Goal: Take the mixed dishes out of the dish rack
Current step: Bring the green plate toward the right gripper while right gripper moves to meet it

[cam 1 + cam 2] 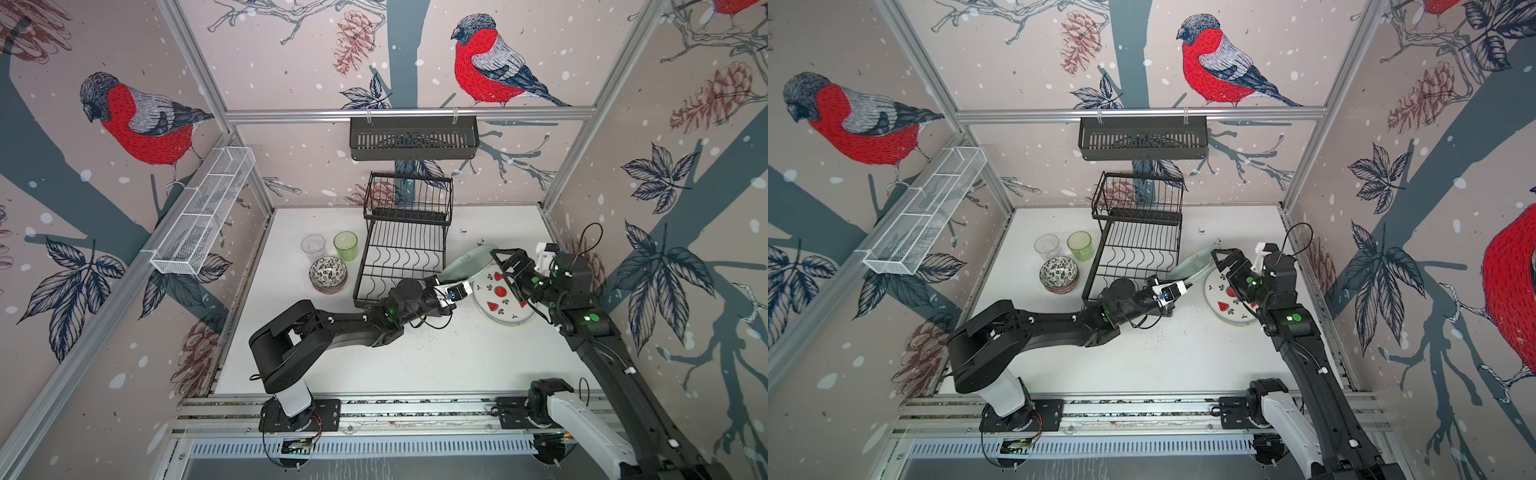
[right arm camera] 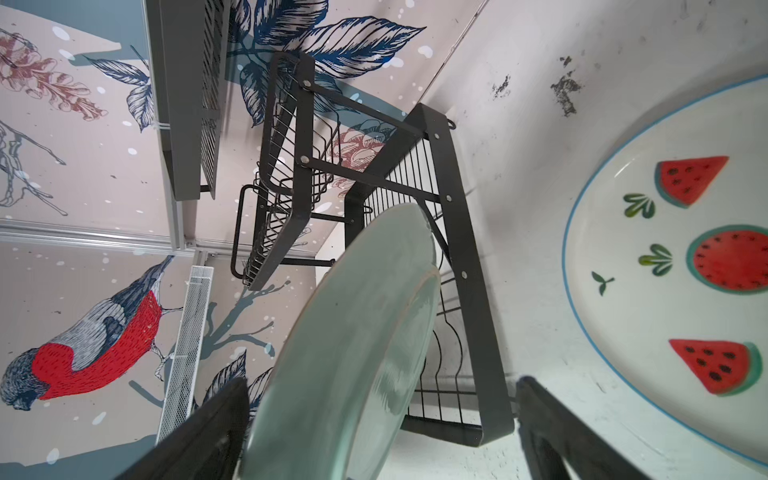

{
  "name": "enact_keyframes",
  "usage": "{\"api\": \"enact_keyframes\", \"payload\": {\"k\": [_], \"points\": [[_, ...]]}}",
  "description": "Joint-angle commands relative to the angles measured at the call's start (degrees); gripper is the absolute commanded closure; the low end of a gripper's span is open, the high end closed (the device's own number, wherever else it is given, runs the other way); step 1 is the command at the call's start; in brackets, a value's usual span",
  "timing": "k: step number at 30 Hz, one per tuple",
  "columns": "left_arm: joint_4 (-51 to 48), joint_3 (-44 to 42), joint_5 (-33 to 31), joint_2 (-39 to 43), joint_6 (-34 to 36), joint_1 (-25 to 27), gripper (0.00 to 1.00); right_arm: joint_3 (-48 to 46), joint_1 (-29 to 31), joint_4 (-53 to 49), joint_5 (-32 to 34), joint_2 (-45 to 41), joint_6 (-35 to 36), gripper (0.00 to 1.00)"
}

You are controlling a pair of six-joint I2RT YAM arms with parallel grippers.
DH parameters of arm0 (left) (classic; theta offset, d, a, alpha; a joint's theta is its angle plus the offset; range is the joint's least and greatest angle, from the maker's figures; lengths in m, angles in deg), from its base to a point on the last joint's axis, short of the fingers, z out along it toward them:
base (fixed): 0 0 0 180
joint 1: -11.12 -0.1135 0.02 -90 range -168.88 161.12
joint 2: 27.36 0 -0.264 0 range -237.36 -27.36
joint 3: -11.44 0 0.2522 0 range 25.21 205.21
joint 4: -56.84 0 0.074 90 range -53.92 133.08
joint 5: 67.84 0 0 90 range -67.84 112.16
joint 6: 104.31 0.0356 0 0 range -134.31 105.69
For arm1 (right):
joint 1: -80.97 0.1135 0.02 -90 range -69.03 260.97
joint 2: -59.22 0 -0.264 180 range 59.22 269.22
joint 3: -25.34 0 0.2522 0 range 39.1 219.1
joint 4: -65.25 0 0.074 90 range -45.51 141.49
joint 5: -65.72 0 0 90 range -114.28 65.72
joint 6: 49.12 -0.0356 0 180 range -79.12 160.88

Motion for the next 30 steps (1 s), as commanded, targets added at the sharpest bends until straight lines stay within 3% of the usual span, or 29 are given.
{"api": "enact_keyframes", "payload": {"k": [1,10,23,30], "points": [[9.37,1.11,3.48,-0.38,2.42,0.29,1.0,-0.05,0.28,2.04,0.54,-0.04,-0.58,0.01],[6.62,4.65,4.11,-1.93,7.88,0.71,1.0,-1.68,0.88,4.56,-0.55,0.39,-1.86,0.06],[6.07,4.79,3.93,-1.71,9.77,0.71,1.0,-0.62,2.35,4.14,0.63,1.82,-0.5,0.42],[6.91,4.58,3.95,-2.26,10.27,0.92,1.0,-0.66,2.54,5.41,-1.23,3.22,-0.78,0.46]]}}
